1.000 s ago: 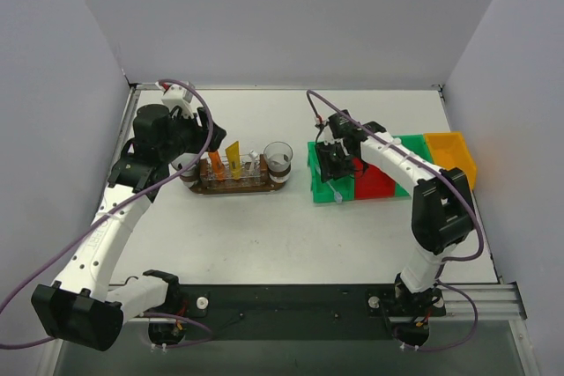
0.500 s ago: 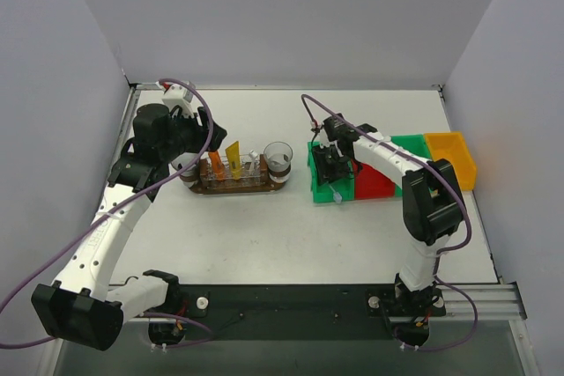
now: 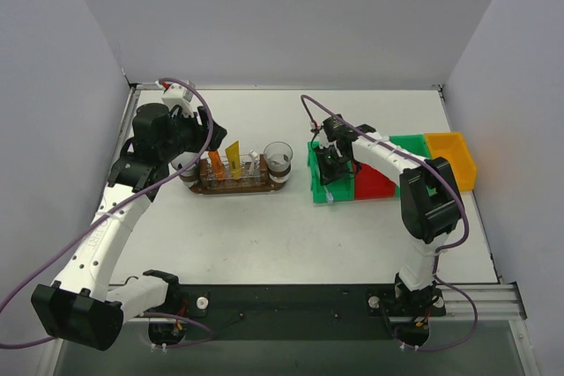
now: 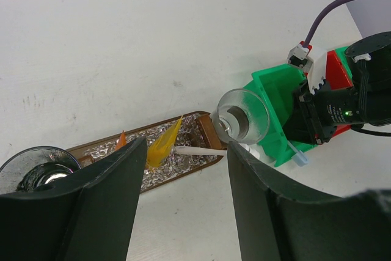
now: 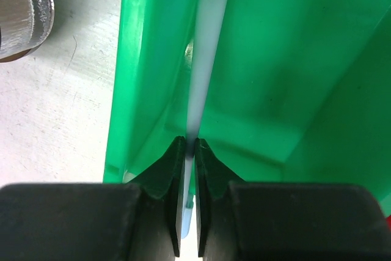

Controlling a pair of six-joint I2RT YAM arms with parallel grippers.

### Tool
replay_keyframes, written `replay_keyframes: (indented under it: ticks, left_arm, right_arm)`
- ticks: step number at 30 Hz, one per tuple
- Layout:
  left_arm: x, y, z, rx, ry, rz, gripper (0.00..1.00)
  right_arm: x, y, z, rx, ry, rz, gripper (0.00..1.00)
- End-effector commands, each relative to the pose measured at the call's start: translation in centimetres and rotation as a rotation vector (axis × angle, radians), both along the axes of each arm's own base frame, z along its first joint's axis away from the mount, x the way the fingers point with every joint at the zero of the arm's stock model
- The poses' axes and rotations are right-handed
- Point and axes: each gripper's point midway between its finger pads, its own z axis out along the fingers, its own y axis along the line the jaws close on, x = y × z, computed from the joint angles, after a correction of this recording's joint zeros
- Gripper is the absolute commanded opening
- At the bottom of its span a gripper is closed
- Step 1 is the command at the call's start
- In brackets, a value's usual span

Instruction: Prepare toiletry sets of a toothbrush and toothpaste on the tray

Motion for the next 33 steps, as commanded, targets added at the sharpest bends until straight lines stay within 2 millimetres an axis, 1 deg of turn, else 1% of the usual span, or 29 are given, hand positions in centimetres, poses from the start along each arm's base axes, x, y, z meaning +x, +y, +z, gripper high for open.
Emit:
replay_keyframes:
  ticks: [1,5,8,9,11,12,14,15,16,19,22,23,24,26,28,30,31,33]
  left_arm:
    - [0.4,-0.5,2.9,-0.015,-0.087,-0.024,0.65]
    - [0.3,-0.6,2.9,-0.014,-0.089,-0.031,0.66]
    - [0.2,-0.7,3.0,-0.01,-0.093,-0.04,0.65]
    - [0.1,-0.8,3.0,-0.014,-0.096,-0.051,0.65]
    - [0.1,-1.1,3.0,-0.015,-0.105,-0.067,0.65]
    - [0.0,-1.3,3.1,-0.018,-0.108,-0.082,0.65]
    - [-0.2,-2.3,3.3,-0.026,-0.129,-0.14,0.65]
    - [-0.4,-2.8,3.5,-0.027,-0.141,-0.171,0.65]
    - [-0.9,-3.6,3.5,-0.019,-0.157,-0.231,0.65]
    - [-1.6,-5.1,3.5,-0.001,-0.179,-0.317,0.63]
    - [-3.4,-6.9,3.5,-0.001,-0.202,-0.457,0.63]
    - [-4.2,-7.5,3.3,-0.012,-0.189,-0.51,0.63]
    - [-4.5,-7.7,3.2,-0.015,-0.182,-0.527,0.62]
    - [-5.5,-8.5,2.1,-0.025,-0.141,-0.575,0.59]
    - [-6.2,-8.8,1.0,-0.025,-0.107,-0.594,0.56]
    - [-6.6,-8.8,0.5,-0.019,-0.098,-0.596,0.51]
    - [-6.8,-8.7,0.0,-0.014,-0.087,-0.596,0.5]
    - [-6.9,-8.6,-0.4,-0.003,-0.085,-0.595,0.48]
  right_arm:
    - [-0.3,0.1,0.9,0.018,0.004,-0.002,0.01]
    - [-0.4,0.2,1.3,0.033,0.011,-0.013,0.0]
    - [-0.4,-0.1,2.2,0.032,0.003,-0.027,0.0]
    - [-0.3,-0.1,2.9,0.038,-0.01,-0.027,0.0]
    - [-0.5,-0.6,3.6,0.041,-0.012,-0.042,0.0]
    - [-0.5,-0.7,4.4,0.05,-0.028,-0.046,0.0]
    - [-0.8,-1.2,4.9,0.052,-0.026,-0.062,0.0]
    - [-0.9,-1.3,5.6,0.06,-0.041,-0.062,0.0]
    - [-1.1,-1.6,5.8,0.059,-0.037,-0.067,0.0]
    - [-1.4,-1.9,7.0,0.068,-0.062,-0.077,0.0]
    - [-1.6,-2.2,7.8,0.076,-0.077,-0.096,0.0]
    - [-1.6,-2.3,8.1,0.078,-0.083,-0.098,0.0]
    - [-1.5,-2.3,8.4,0.084,-0.093,-0.102,0.0]
    - [-1.4,-2.2,8.8,0.09,-0.1,-0.11,0.0]
    - [-1.2,-2.1,9.2,0.1,-0.108,-0.114,0.0]
    - [-1.0,-2.0,9.6,0.106,-0.117,-0.119,0.0]
    - [-0.9,-2.0,9.7,0.109,-0.118,-0.121,0.0]
    - [-1.0,-1.8,9.8,0.115,-0.115,-0.121,0.0]
